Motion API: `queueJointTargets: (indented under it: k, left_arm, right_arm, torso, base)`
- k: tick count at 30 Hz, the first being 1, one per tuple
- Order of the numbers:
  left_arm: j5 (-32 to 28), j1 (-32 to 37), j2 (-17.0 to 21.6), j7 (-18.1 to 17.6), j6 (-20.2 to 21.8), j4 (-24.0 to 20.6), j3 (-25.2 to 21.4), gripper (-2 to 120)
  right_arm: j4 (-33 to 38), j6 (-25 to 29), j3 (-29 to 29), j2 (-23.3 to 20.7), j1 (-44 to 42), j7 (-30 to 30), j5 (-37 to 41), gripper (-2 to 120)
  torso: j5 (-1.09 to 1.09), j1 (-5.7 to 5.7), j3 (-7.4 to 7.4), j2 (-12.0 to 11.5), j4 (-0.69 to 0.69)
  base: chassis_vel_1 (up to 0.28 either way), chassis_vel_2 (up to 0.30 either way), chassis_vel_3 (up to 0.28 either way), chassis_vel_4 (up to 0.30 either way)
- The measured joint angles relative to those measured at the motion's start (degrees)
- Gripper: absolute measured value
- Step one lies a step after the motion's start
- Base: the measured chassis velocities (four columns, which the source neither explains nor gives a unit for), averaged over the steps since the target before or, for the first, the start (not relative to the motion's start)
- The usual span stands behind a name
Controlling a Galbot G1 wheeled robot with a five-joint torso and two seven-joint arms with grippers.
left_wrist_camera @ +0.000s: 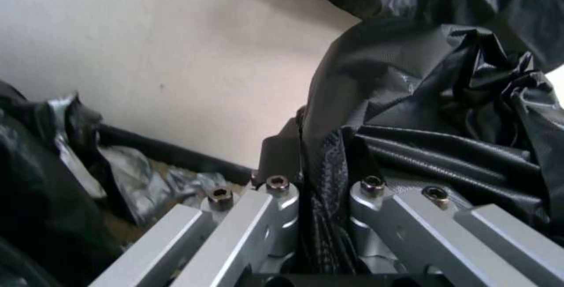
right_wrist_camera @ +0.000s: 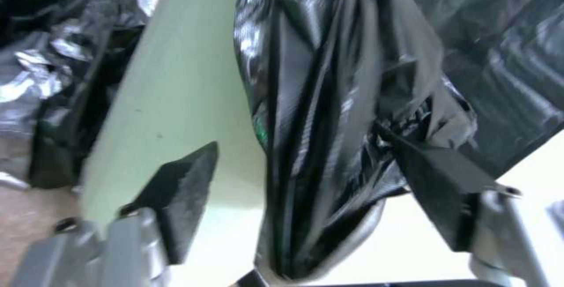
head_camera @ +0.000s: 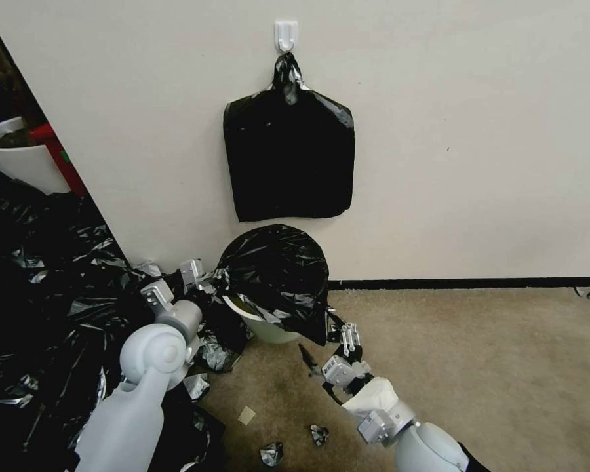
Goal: Place a trash bag onto the trash bin.
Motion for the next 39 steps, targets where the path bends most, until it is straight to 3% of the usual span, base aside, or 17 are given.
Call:
queueJointTargets:
  k: [12,17,20,25,31,39]
  left_arm:
    - [-0.5,0.8,0.0,-0.4,0.7,-0.9,-0.4,6]
    - [-0.3,0.9,-0.1,-0.4,0.8,-0.8,-0.4,6]
    - [-0.3,0.9,-0.2,-0.3,0.9,-0.7,-0.4,6]
    - [-0.3,1.6,-0.7,-0.2,1.3,-1.2,-0.2,6]
    - [-0.2,2.8,-1.1,-0.1,1.5,-2.9,-0.2,6]
    - [-0.4,5.0,-0.9,-0.1,1.8,-5.9,-0.6,9]
  right_arm:
    - [-0.4,6.0,-0.1,2.0,-1.1,5.2,-4.6,29]
    - [-0.1,8.0,-0.2,2.1,-1.2,5.7,-4.5,16]
    - [-0.5,14.1,-0.7,2.7,-0.7,4.2,-3.2,1]
    - [-2.8,19.6,-1.0,4.7,1.9,-2.0,-0.1,0]
    - [-6.7,20.8,-1.5,8.2,6.0,-10.3,4.1,0]
    - [-16.5,21.6,0.3,11.4,9.2,-15.9,-0.9,0]
  torso:
    - [0.00,0.00,0.00,0.0,0.00]
    - [0.00,0.00,0.00,0.0,0.00]
    - [0.00,0.00,0.00,0.0,0.00]
    - [0.00,0.00,0.00,0.0,0.00]
    - [-0.01,0.00,0.00,0.0,0.00]
    - [-0.01,0.00,0.01,0.0,0.01]
  base:
    - [0.000,0.000,0.000,0.000]
    - [0.000,0.000,0.000,0.000]
    - [0.000,0.000,0.000,0.000]
    - [0.000,0.000,0.000,0.000]
    - [0.000,0.000,0.000,0.000]
    - [0.000,0.000,0.000,0.000]
